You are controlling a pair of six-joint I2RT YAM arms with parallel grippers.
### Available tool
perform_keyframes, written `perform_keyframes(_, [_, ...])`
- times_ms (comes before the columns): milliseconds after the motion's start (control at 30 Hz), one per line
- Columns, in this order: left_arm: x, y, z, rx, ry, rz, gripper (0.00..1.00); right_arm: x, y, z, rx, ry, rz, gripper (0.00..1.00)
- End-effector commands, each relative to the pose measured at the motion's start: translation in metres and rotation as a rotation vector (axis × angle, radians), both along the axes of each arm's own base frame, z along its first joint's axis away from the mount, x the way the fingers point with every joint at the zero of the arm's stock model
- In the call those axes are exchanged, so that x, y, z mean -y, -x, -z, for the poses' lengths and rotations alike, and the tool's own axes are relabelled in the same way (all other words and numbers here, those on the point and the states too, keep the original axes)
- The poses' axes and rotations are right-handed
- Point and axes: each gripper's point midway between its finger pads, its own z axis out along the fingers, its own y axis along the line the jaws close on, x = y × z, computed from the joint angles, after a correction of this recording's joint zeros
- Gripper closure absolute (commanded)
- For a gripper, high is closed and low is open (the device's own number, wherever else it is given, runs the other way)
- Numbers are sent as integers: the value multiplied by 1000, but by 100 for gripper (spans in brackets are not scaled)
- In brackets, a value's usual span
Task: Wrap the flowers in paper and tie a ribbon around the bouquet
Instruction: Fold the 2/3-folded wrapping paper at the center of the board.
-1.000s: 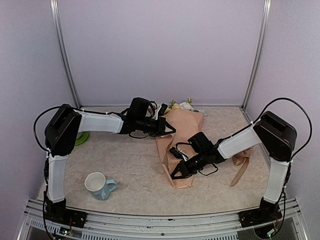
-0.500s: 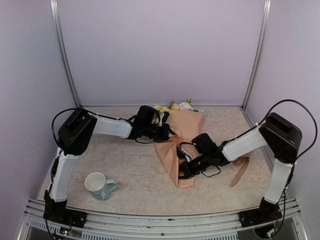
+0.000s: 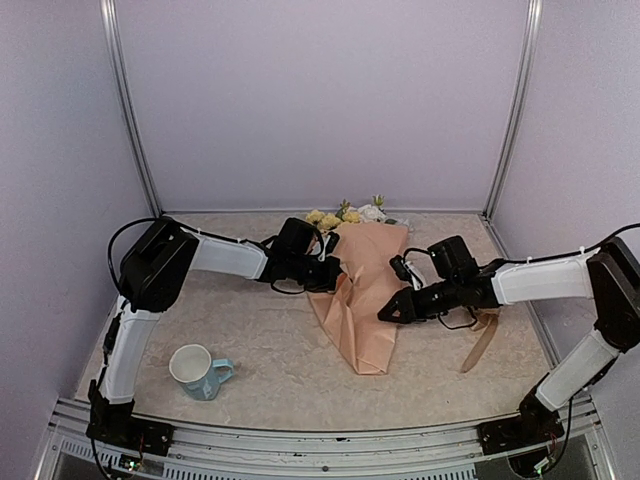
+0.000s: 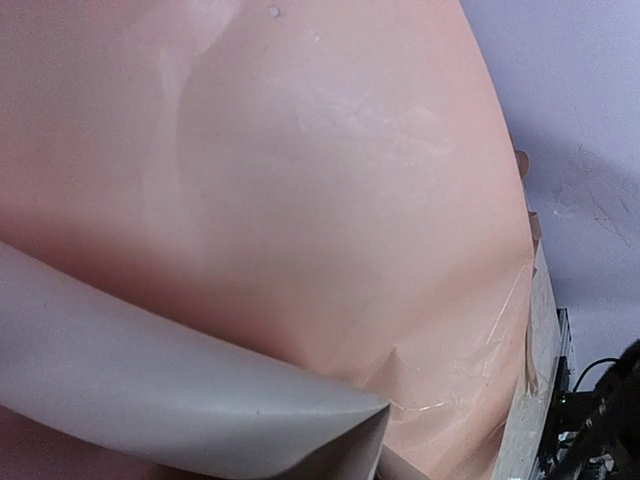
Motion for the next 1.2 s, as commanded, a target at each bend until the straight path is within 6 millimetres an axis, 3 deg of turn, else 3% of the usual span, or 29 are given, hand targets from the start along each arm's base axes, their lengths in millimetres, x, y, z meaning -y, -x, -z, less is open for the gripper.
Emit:
perform_keyframes(0, [-3,-4,0,32,-38,-8,100,71,-29,44,-53,244,247,64])
perform_keyframes(100, [-3,-4,-10,64,-43,-12,100,78,-45,57,-44,314,268,52])
perform_keyframes(200, [-1,-5,-19,84,-40,-4,100,70,-49,69,-65,304,241,52])
perform_keyframes(367, [1,-5,-31,121,-50,0,100,57,-48,78,-80,240,200,69])
perform_keyframes(500, [16,2,-59,185,-45,25,100,51,-50,79,-68,218,185,81])
perform_keyframes(633, [43,18,-89,260,-46,80,100,40,-52,76,-53,213,163,85])
perform_keyframes(733, [59,27,-99,263,-27,119,100,28,-53,68,-28,200,139,86])
perform_keyframes(900, [72,27,-92,251,-18,129,100,17,-52,59,-14,170,121,87])
perform_keyframes(1167, [88,23,-42,180,-37,138,100,11,-46,46,-9,103,109,86])
